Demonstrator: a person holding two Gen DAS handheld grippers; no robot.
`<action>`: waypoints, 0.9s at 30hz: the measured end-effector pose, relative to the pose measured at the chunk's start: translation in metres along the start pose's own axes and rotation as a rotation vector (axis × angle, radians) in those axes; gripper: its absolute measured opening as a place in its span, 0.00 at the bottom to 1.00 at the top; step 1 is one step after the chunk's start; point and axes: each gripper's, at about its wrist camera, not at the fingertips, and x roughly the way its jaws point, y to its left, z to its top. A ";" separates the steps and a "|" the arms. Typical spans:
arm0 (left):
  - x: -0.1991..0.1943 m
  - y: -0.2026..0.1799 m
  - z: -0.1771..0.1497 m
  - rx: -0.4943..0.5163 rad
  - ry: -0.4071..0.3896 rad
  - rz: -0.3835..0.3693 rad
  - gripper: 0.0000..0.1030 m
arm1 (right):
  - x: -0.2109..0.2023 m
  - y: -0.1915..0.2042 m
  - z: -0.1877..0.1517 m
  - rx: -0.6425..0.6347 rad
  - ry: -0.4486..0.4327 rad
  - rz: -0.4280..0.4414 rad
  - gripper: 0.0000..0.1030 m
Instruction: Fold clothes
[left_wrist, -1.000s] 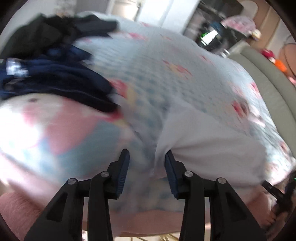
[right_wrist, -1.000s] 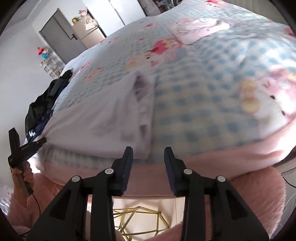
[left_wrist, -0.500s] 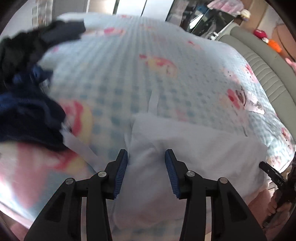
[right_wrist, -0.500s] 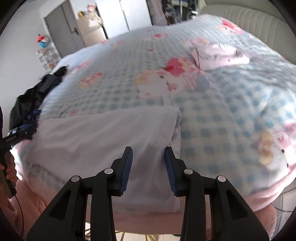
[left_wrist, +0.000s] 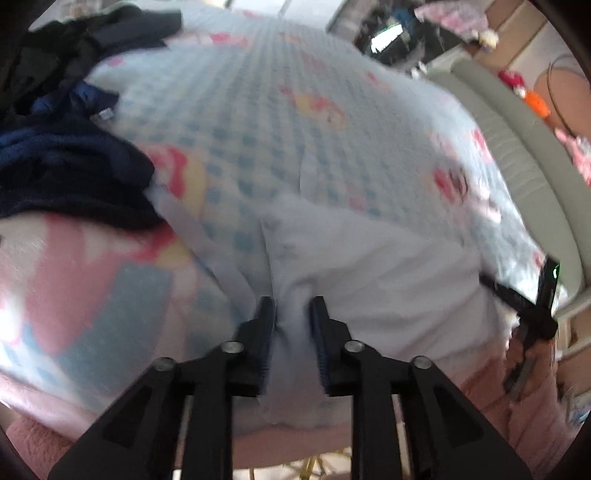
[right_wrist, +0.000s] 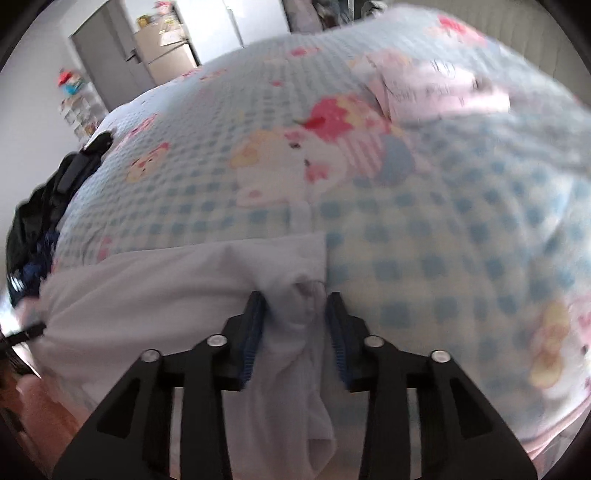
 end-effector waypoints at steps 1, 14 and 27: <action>-0.009 -0.005 0.005 0.015 -0.060 0.023 0.39 | -0.004 -0.002 0.000 0.016 -0.010 0.012 0.36; 0.069 -0.087 0.008 0.347 -0.051 0.051 0.33 | 0.003 0.071 0.003 -0.236 -0.050 0.074 0.37; 0.027 0.040 0.020 -0.149 -0.037 -0.204 0.55 | -0.006 -0.010 0.024 0.079 -0.060 0.190 0.69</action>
